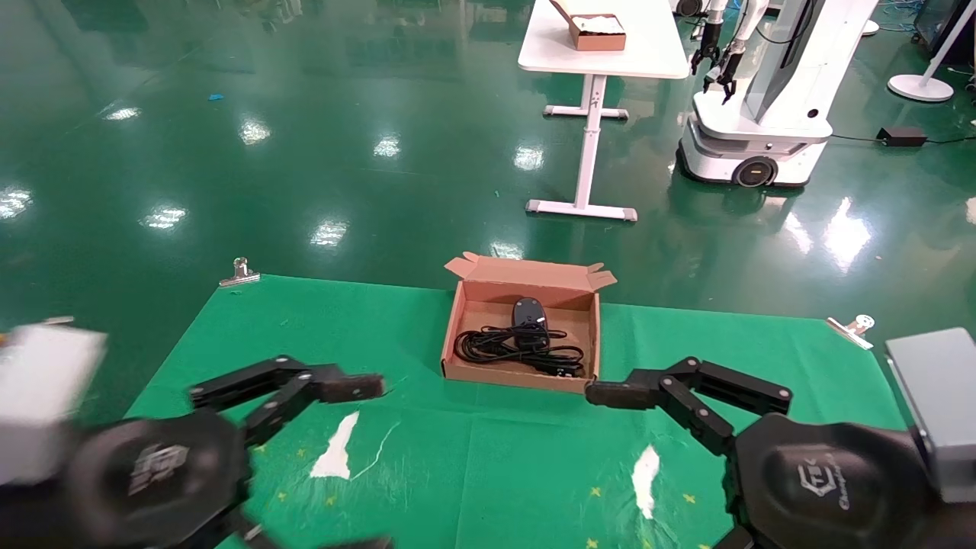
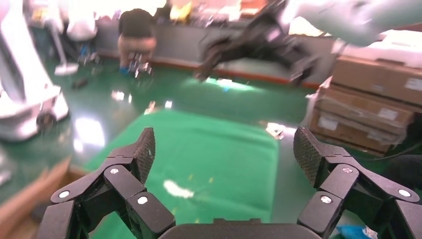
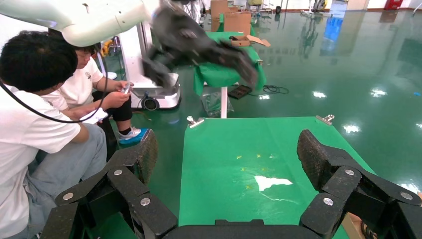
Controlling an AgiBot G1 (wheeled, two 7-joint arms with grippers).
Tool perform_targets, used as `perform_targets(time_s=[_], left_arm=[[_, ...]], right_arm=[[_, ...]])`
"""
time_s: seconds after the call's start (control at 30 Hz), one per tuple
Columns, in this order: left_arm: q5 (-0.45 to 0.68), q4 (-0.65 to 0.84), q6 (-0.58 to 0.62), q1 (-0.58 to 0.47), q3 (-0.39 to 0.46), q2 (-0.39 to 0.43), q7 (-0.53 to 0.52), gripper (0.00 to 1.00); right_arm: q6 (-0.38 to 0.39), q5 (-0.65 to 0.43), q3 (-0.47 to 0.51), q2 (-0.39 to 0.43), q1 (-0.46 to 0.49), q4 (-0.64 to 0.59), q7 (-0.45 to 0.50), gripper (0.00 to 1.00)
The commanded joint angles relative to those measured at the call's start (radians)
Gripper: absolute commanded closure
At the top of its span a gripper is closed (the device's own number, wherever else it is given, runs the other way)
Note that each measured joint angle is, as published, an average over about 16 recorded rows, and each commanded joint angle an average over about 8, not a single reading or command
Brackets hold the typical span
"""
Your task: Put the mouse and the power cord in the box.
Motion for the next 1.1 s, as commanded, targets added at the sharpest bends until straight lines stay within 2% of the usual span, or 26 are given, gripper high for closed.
perform_targets(time_s=[0.03, 0.2, 1.1], left_arm=[[-0.045, -0.026, 0.03, 0.026, -0.036, -0.019, 0.022, 0.0], [-0.075, -0.042, 0.049, 0.043, -0.06, -0.032, 0.031, 0.0], [-0.034, -0.019, 0.022, 0.02, -0.028, -0.015, 0.019, 0.0]], right_arm=[[0.0, 0.0, 0.0, 0.0, 0.0, 0.0, 0.0, 0.0], [0.0, 0.001, 0.0, 0.001, -0.001, 0.0, 0.0, 0.0], [0.001, 0.0, 0.0, 0.0, 0.0, -0.001, 0.0, 0.0]])
